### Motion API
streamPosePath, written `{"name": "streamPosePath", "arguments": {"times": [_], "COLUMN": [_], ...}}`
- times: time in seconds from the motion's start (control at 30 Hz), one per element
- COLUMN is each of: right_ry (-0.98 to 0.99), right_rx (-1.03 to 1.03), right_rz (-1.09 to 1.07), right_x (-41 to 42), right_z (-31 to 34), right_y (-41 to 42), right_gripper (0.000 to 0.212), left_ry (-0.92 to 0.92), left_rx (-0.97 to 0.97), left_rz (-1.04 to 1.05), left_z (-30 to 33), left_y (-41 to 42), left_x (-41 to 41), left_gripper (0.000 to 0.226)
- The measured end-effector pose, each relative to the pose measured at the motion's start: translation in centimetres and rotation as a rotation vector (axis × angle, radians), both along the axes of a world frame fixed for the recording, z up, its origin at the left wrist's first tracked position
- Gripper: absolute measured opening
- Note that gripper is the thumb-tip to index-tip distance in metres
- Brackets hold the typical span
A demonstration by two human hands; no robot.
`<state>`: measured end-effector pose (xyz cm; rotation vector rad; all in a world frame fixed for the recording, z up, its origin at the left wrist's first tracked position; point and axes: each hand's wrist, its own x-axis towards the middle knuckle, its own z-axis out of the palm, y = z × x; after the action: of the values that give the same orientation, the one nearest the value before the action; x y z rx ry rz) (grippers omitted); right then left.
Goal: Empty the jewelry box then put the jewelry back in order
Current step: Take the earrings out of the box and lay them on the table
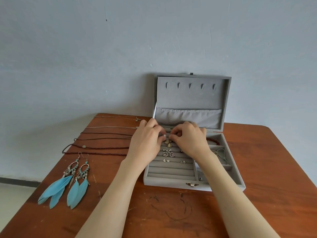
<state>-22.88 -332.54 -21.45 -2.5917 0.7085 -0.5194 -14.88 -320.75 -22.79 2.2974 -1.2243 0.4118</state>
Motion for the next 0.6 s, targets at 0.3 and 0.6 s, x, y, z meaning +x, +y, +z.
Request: {"name": "streamPosePath", "arguments": {"times": [0.3, 0.6], "right_ry": [0.043, -0.138], "right_rx": [-0.038, 0.167], "right_rz": [-0.012, 0.104], "right_x": [0.6, -0.5], "right_z": [-0.2, 2.0], "right_y": [0.1, 2.1], "right_gripper": [0.019, 0.007], "left_ry": [0.076, 0.327], "left_rx": [-0.066, -0.188], "left_rz": [-0.076, -0.076], "left_z": [-0.2, 3.3], "left_y": [0.2, 5.0], "left_x": [0.4, 1.3], "left_gripper": [0.017, 0.008]}}
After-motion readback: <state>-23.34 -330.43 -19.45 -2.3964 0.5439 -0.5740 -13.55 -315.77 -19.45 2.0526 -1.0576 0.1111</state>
